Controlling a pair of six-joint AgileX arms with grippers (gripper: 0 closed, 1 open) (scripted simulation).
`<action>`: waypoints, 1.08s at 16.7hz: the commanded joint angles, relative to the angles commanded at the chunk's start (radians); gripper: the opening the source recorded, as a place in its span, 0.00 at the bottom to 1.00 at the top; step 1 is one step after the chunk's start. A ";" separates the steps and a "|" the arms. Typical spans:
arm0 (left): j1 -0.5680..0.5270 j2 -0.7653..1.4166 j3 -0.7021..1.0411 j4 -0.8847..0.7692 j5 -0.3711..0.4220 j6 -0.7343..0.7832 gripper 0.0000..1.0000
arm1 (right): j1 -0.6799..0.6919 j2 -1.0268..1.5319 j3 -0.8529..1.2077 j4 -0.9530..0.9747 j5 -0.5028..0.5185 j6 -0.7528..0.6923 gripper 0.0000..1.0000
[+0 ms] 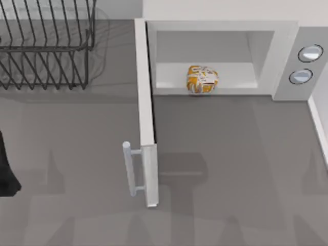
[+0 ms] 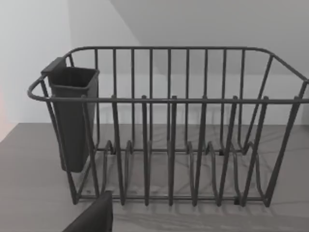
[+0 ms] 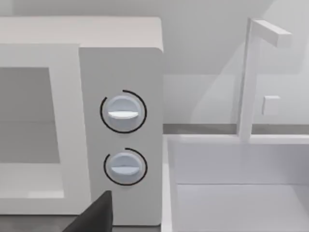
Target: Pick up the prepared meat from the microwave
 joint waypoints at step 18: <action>0.000 0.000 0.000 0.000 0.000 0.000 1.00 | 0.268 0.752 0.388 0.394 0.158 0.061 1.00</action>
